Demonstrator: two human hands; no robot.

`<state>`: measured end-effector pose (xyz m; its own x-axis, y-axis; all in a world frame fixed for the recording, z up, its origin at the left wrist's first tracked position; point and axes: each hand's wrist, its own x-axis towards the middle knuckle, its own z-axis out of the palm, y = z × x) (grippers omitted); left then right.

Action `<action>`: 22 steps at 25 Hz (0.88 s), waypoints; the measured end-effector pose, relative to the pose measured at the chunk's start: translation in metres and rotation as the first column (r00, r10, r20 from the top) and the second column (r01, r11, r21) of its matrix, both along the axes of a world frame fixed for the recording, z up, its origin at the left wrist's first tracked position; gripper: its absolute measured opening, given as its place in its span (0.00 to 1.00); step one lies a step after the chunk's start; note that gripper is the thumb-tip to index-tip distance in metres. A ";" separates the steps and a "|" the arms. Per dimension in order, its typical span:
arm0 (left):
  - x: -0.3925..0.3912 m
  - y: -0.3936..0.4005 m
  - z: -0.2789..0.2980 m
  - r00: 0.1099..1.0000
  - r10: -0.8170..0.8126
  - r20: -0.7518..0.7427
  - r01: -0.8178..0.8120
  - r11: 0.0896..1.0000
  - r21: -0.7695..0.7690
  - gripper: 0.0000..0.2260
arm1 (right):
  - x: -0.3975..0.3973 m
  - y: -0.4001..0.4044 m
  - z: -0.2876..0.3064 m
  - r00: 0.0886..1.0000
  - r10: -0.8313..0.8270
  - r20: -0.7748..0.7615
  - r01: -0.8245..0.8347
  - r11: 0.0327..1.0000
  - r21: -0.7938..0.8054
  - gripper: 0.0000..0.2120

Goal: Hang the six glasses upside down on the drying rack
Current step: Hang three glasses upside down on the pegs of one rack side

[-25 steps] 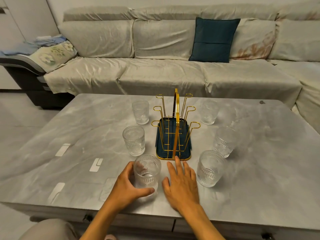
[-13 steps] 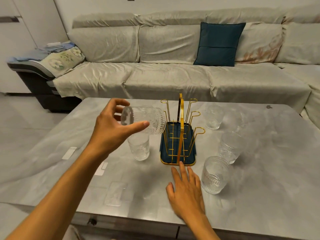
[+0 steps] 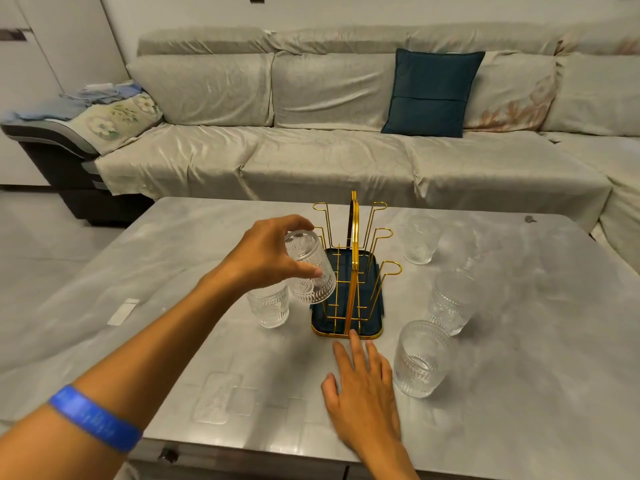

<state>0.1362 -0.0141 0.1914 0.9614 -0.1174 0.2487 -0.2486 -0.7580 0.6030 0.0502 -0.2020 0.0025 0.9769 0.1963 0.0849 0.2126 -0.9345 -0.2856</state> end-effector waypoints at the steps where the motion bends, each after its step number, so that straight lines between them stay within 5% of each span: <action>1: 0.001 -0.001 -0.005 1.000 -0.007 -0.012 0.007 1.000 0.003 0.34 | 0.000 0.000 0.000 1.000 0.000 -0.002 0.000 1.000 -0.002 0.30; 15: 0.007 -0.002 -0.037 0.996 -0.038 -0.080 0.039 0.999 0.002 0.34 | 0.001 0.000 -0.001 1.000 -0.001 -0.019 0.000 0.999 -0.032 0.30; 19: 0.004 0.019 -0.025 0.985 -0.089 -0.145 0.105 0.989 0.104 0.50 | 0.000 0.000 0.000 1.000 0.003 -0.023 -0.004 0.999 -0.033 0.30; 22: -0.007 0.061 -0.035 0.992 0.043 -0.121 -0.059 0.989 -0.136 0.54 | -0.001 -0.001 0.000 1.000 0.004 -0.020 -0.005 0.999 -0.037 0.30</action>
<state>0.1292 0.0466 0.1567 0.9888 -0.0395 0.1439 -0.1326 -0.6748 0.7260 0.0496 -0.2026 0.0025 0.9773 0.2036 0.0579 0.2116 -0.9435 -0.2551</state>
